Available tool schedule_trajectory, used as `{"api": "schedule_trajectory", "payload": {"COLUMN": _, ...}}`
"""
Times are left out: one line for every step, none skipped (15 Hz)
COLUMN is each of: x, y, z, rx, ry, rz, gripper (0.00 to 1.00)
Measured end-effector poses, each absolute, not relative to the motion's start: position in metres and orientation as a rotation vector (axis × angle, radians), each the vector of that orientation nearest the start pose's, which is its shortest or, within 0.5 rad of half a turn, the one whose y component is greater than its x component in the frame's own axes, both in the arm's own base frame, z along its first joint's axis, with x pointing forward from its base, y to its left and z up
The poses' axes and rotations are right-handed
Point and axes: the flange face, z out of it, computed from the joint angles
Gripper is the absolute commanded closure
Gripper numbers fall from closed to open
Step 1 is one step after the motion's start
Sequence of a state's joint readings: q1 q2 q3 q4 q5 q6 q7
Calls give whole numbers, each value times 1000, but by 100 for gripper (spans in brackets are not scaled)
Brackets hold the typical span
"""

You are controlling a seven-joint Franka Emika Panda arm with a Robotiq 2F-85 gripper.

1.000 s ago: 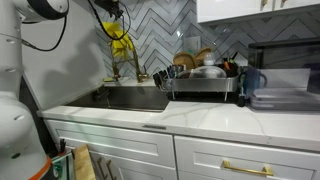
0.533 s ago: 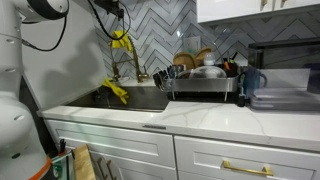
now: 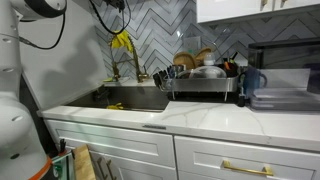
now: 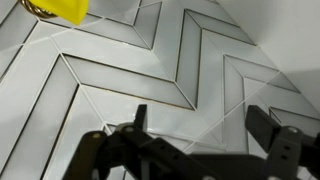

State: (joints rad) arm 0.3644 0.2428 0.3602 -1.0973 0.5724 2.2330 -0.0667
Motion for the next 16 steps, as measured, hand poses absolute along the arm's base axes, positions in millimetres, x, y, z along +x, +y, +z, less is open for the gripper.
{"api": "schedule_trajectory", "payload": {"x": 497, "y": 396, "z": 813, "rx": -2022, "ry": -620, "rz": -748, "gripper": 0}}
{"api": "schedule_trajectory", "payload": {"x": 493, "y": 389, "z": 821, "rx": -2010, "ry": -612, "rz": -743, "gripper": 0}}
{"api": "schedule_trajectory", "payload": {"x": 488, "y": 383, "z": 828, "rx": -2002, "ry": -609, "rz": -720, "gripper": 0}}
{"api": "schedule_trajectory", "payload": {"x": 482, "y": 377, "z": 834, "rx": -2000, "ry": -608, "rz": -686, "gripper": 0}}
{"api": "schedule_trajectory", "payload": {"x": 477, "y": 372, "z": 837, "rx": -2007, "ry": -605, "rz": -645, "gripper": 0}}
{"api": "schedule_trajectory", "payload": {"x": 472, "y": 367, "z": 838, "rx": -2022, "ry": -601, "rz": -602, "gripper": 0}}
{"api": "schedule_trajectory", "payload": {"x": 468, "y": 363, "z": 838, "rx": -2039, "ry": -600, "rz": -565, "gripper": 0}}
{"api": "schedule_trajectory", "payload": {"x": 464, "y": 359, "z": 836, "rx": -2059, "ry": -600, "rz": -531, "gripper": 0}}
{"api": "schedule_trajectory", "payload": {"x": 461, "y": 355, "z": 834, "rx": -2080, "ry": -603, "rz": -497, "gripper": 0}}
{"api": "schedule_trajectory", "payload": {"x": 457, "y": 351, "z": 832, "rx": -2096, "ry": -609, "rz": -462, "gripper": 0}}
{"api": "schedule_trajectory", "payload": {"x": 453, "y": 348, "z": 830, "rx": -2108, "ry": -621, "rz": -424, "gripper": 0}}
{"api": "schedule_trajectory", "payload": {"x": 448, "y": 344, "z": 828, "rx": -2118, "ry": -632, "rz": -383, "gripper": 0}}
{"api": "schedule_trajectory", "payload": {"x": 443, "y": 341, "z": 825, "rx": -2127, "ry": -645, "rz": -339, "gripper": 0}}
{"api": "schedule_trajectory", "payload": {"x": 438, "y": 338, "z": 822, "rx": -2133, "ry": -657, "rz": -293, "gripper": 0}}
{"api": "schedule_trajectory", "payload": {"x": 432, "y": 335, "z": 819, "rx": -2138, "ry": -670, "rz": -244, "gripper": 0}}
{"api": "schedule_trajectory", "payload": {"x": 426, "y": 331, "z": 813, "rx": -2145, "ry": -689, "rz": -188, "gripper": 0}}
